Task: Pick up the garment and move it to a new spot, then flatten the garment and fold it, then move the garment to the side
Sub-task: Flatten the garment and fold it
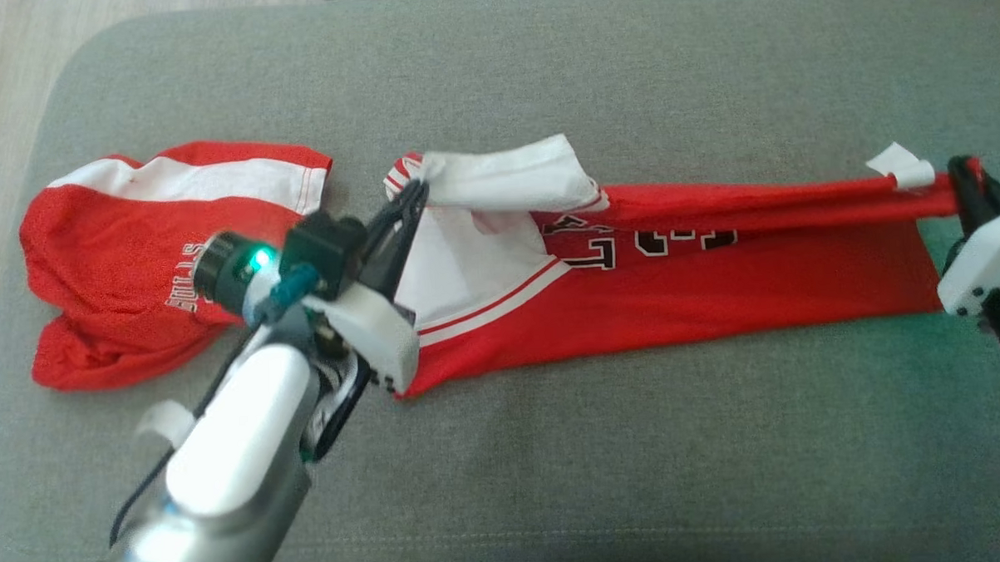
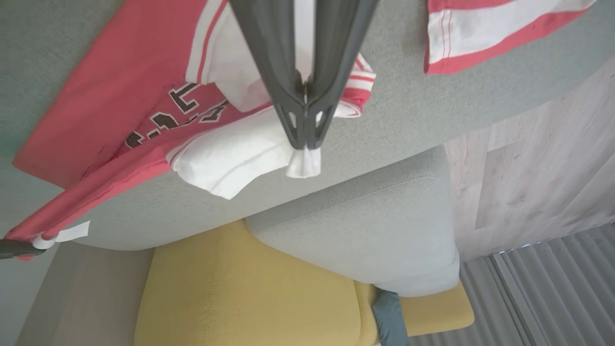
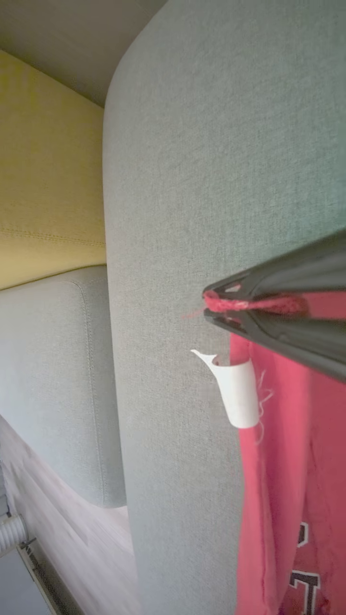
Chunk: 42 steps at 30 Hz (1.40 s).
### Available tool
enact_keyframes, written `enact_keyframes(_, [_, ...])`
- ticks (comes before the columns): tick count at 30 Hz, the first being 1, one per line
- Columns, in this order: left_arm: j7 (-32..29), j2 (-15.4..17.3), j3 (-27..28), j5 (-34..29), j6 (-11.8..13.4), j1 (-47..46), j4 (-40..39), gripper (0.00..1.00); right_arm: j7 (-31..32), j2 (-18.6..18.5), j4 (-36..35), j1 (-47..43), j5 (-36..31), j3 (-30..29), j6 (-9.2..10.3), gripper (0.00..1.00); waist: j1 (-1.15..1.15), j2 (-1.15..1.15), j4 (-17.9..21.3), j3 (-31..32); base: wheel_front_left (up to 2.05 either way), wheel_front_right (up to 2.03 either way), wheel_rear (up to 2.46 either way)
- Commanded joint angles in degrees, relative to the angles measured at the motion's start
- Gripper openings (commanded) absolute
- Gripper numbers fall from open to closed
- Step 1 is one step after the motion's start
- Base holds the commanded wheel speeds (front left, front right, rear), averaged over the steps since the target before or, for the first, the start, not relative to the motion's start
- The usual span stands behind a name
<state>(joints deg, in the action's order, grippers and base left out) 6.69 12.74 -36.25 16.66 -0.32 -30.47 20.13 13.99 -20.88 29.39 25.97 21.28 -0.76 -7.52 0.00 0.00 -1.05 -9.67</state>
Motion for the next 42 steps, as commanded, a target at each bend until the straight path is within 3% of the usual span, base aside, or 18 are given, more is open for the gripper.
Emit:
enact_keyframes(1, [-0.4, 2.0, 2.0, 0.2, 0.5, -1.3, -2.8, 0.00, 0.7, -1.7, -2.7, -0.1, 0.5, 0.4, 0.03, 0.00, 0.00, 0.00, -0.1, 0.1, 0.00, 0.00, 0.00])
enact_keyframes(12, [-7.6, 5.1, -3.2, -0.3, 0.2, 7.0, -11.6, 0.00, 5.8, -2.8, -7.0, -5.8, 0.9, 2.0, 0.03, 0.00, 0.00, 0.00, -0.6, 0.7, 0.00, 0.00, 0.00])
enact_keyframes(22, [-9.1, 5.1, -5.5, -0.6, 0.3, 8.6, -10.2, 0.00, 8.9, -4.0, -5.5, -7.3, -1.1, 2.7, 0.03, 0.00, 0.00, 0.00, -0.3, 0.4, 0.00, 0.00, 0.00])
enact_keyframes(23, [-9.1, 5.0, -5.6, -0.5, 0.3, 8.6, -9.9, 0.00, 9.0, -4.0, -5.4, -7.4, -1.3, 2.7, 0.03, 0.59, 0.00, 0.00, -0.3, 0.4, 0.00, 0.00, 0.00])
enact_keyframes(24, [-9.3, 4.9, -5.6, -0.3, 0.3, 8.6, -9.7, 0.00, 9.3, -4.0, -5.2, -7.5, -1.5, 2.7, 0.03, 1.00, 0.00, 0.00, -0.2, 0.4, 0.00, 0.00, 0.00])
enact_keyframes(28, [-9.7, 4.9, -5.7, 0.1, 0.4, 8.7, -9.2, 0.00, 9.6, -3.8, -5.1, -7.7, -1.6, 2.5, 0.03, 1.00, 0.00, 0.00, -0.1, 0.6, 0.00, 0.00, 0.00])
enact_keyframes(29, [-9.7, 4.9, -5.6, 0.2, 0.5, 8.7, -9.1, 0.12, 9.3, -3.8, -5.1, -7.7, -1.6, 2.2, 0.03, 1.00, 0.00, 0.00, -0.1, 0.7, 0.00, 0.00, 0.00])
enact_keyframes(31, [-9.6, 4.9, -5.3, 0.6, 0.8, 8.8, -9.1, 0.47, 8.9, -3.4, -5.4, -7.7, -1.5, 1.5, 0.03, 1.00, 0.00, 0.00, -0.1, 1.1, 0.00, 0.00, 0.00])
enact_keyframes(32, [-9.4, 4.9, -5.1, 0.9, 1.1, 9.0, -9.2, 0.58, 8.6, -3.2, -5.6, -7.7, -1.5, 1.2, 0.03, 1.00, 0.00, 0.00, -0.1, 1.3, 0.00, 0.00, 0.00])
enact_keyframes(33, [-9.4, 4.9, -4.9, 1.0, 1.2, 9.0, -9.4, 0.80, 8.3, -2.9, -5.8, -7.7, -1.5, 0.9, 0.03, 1.00, 0.00, 0.00, -0.1, 1.5, 0.00, 0.00, 0.00])
enact_keyframes(35, [-9.2, 4.9, -4.7, 1.3, 1.6, 9.4, -9.9, 0.99, 7.3, -2.4, -6.5, -7.7, -1.5, 0.4, 0.03, 1.00, 0.00, 0.00, -0.1, 2.1, 0.00, 0.00, 0.00])
enact_keyframes(42, [-6.4, 4.8, -0.7, 2.9, 5.5, 9.7, -11.4, 1.00, 0.4, 1.1, -10.8, -7.0, -0.8, -2.6, 0.03, 1.00, 0.00, 0.00, 0.0, 3.9, 0.00, 0.00, 0.00])
